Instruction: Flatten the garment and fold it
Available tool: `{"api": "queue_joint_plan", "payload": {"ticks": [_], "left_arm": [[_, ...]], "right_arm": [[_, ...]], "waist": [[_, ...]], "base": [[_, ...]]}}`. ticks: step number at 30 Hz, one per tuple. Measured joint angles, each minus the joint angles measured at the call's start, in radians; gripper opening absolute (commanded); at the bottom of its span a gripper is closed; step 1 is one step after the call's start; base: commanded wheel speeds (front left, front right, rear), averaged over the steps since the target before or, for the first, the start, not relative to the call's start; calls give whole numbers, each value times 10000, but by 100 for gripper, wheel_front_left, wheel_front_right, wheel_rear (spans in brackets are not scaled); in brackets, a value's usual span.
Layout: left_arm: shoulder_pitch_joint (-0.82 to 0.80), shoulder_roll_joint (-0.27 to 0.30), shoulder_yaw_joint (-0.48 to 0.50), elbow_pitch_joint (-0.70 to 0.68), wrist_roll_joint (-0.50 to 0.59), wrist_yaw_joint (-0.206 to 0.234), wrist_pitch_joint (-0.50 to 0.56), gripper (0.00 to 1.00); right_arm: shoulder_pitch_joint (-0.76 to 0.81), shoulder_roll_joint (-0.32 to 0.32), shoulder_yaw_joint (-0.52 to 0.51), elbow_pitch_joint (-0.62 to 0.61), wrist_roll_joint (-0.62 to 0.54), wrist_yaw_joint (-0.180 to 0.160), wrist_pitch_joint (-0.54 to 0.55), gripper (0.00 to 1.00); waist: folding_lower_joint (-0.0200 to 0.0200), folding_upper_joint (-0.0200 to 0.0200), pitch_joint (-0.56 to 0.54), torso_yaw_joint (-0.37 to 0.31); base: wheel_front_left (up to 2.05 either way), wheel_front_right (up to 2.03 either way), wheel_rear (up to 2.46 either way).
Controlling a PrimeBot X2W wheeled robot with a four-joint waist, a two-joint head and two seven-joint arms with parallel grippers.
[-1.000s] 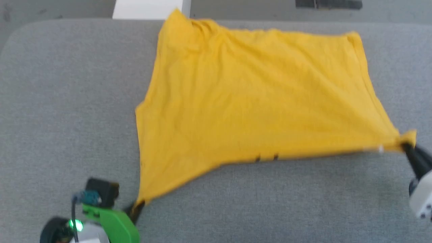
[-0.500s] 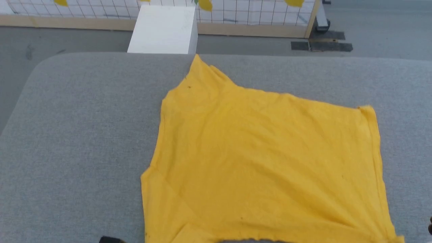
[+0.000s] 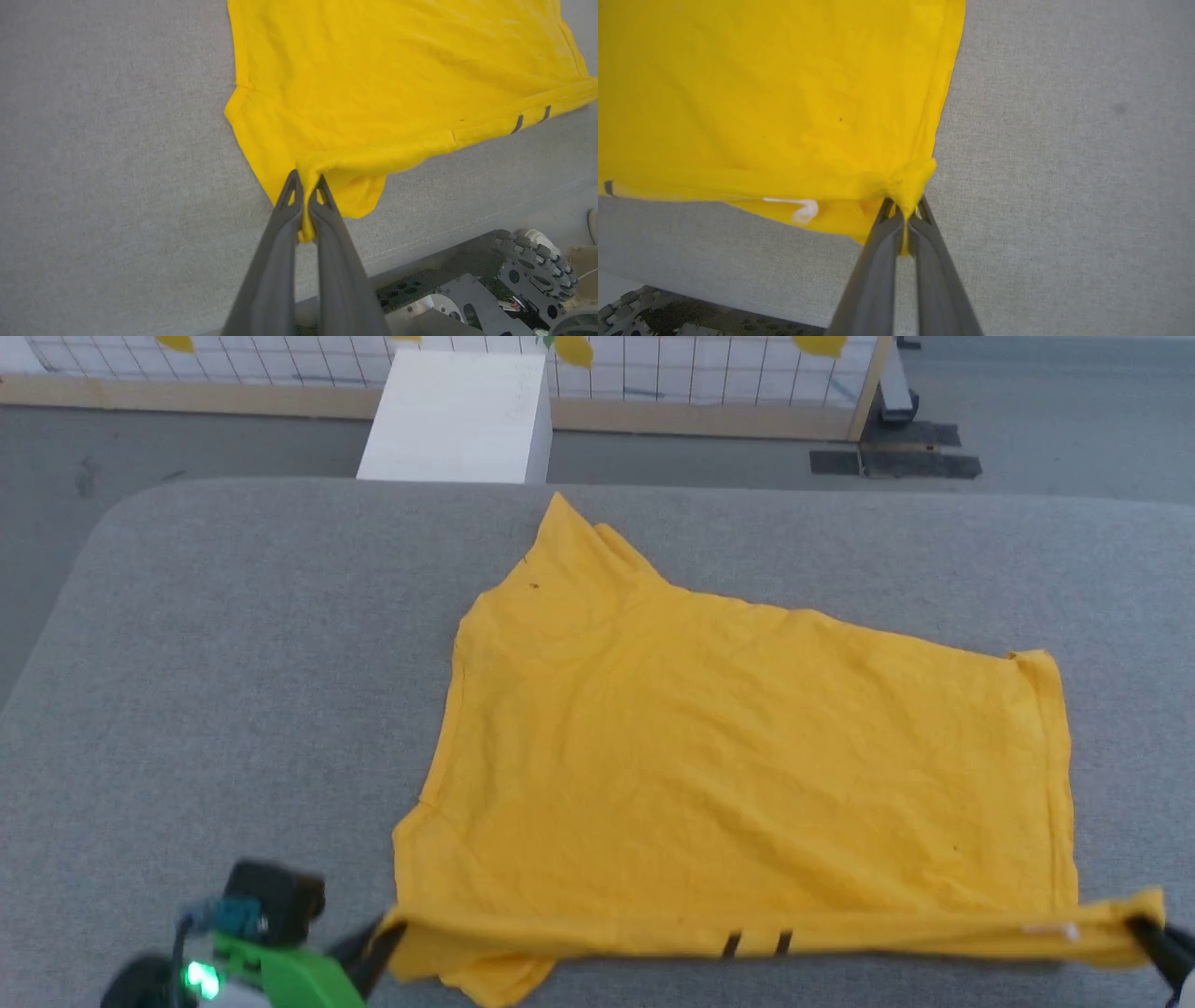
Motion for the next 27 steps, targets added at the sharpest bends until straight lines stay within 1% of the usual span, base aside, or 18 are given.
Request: {"api": "queue_joint_plan", "payload": {"ticks": [5, 9, 13, 16, 19, 22, 26, 27], "left_arm": [[-2247, -94, -2, 474, 414, -945, 224, 0], [-4265, -623, 19, 1340, 867, -1490, 253, 0], [-5730, -1266, -98, 2443, 1030, -1935, 198, 0], [-6415, -1689, -234, 3344, 1206, -2184, 63, 0], [-6800, -2048, -389, 4243, 1296, -2316, -169, 0], [-6970, -2431, -485, 5010, 1406, -2360, -623, 0], [-7119, -2897, -612, 5921, 1720, -2366, -1396, 0], [-7119, -3012, -665, 6126, 1726, -2376, -1476, 7]], "right_arm": [[-1666, -721, 399, 119, -117, 0, -119, 0], [-2926, -1319, 786, 443, -109, 0, -130, 0], [-4061, -1743, 1335, 991, -52, 0, -153, 0], [-4722, -1896, 1820, 1547, -33, 0, -151, 0], [-5184, -1921, 2249, 2098, 6, 0, -169, 0], [-5438, -1893, 2587, 2679, 52, 0, -387, 0], [-5650, -1814, 2715, 3317, 163, 0, -692, 0], [-5727, -1810, 2711, 3407, 203, 0, -750, 7]], "waist": [[0, 0, 483, -54], [0, 0, 1032, -99], [1, 0, 1669, -158], [0, 0, 2154, -214], [1, 0, 2609, -271], [1, 0, 3014, -319], [1, 0, 3430, -341], [1, 0, 3504, -335]], "base": [[0, 0, 0], [0, 0, 0], [0, 0, 0], [0, 0, 0], [0, 0, 0], [0, 0, 0], [0, 0, 0], [0, 0, 0]]}}
